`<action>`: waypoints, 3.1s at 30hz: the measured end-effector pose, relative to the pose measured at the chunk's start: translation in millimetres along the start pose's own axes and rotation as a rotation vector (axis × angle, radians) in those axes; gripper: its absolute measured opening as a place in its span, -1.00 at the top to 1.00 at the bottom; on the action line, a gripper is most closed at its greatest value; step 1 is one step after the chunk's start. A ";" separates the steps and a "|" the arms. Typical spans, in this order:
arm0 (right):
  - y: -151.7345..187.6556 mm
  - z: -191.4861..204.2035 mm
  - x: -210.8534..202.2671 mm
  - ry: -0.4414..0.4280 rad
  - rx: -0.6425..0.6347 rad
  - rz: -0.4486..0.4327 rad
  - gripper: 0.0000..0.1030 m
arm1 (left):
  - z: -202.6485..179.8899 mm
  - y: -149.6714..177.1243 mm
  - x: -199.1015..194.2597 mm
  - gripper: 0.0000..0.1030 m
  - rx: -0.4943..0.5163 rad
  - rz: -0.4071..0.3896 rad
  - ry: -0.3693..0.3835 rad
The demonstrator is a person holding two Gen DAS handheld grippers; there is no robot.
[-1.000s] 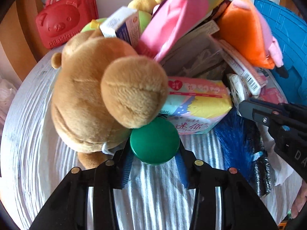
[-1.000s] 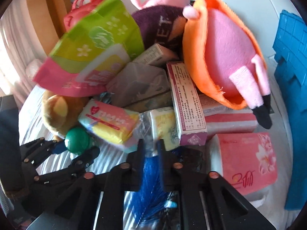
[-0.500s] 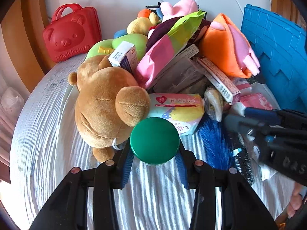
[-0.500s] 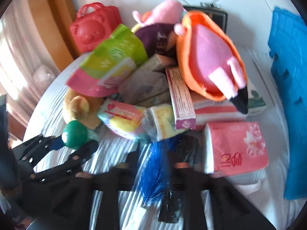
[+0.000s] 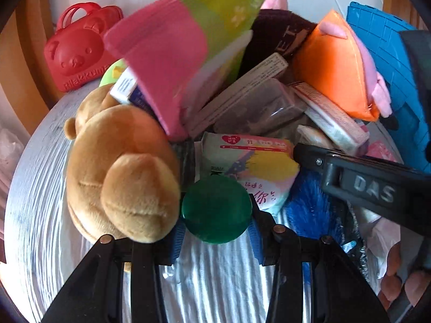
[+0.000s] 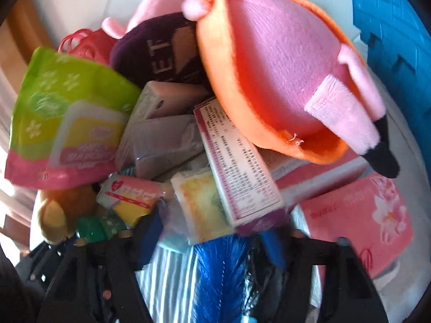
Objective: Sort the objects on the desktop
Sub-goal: 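Grasp the green-capped jar with the left tool while the right tool grasps a clear snack bag, then lift the green jar and snack bag and carry both over the blue crate, then open both tools to drop the jar and snack bag into the crate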
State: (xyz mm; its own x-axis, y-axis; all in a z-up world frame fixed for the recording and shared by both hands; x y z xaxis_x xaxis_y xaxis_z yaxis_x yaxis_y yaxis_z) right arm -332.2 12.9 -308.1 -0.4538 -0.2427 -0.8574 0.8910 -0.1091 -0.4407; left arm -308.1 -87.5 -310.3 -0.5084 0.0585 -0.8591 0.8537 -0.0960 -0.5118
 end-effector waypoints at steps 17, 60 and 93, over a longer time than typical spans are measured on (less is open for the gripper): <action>40.7 12.0 -102.4 -0.068 -0.124 -0.058 0.74 | -35.2 -5.6 -79.8 0.22 0.033 -0.095 0.033; -78.3 -364.4 -456.0 0.413 0.104 -0.459 0.74 | -487.3 -163.1 -249.5 0.22 0.379 -0.155 0.243; -43.8 -419.9 -468.4 0.526 0.182 -0.380 -1.00 | -464.7 -144.4 -278.3 -0.27 0.353 -0.250 0.257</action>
State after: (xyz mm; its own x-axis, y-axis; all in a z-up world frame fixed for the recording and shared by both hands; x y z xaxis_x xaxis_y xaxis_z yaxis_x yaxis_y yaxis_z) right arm -164.3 536.1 1.2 -0.6410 0.3411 -0.6875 0.6355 -0.2664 -0.7247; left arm -237.6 371.8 3.2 -0.6107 0.3609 -0.7049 0.5965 -0.3758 -0.7092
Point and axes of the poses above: each gripper's, at about its wrist camera, not at the fingertips, and x roughly the way its jaws point, z to its left, y to its underside, the point moved 10 cm from there along x, roughly the way its jaws point, and after that the axes turned 6 degrees about z, right-handed, at the moved point
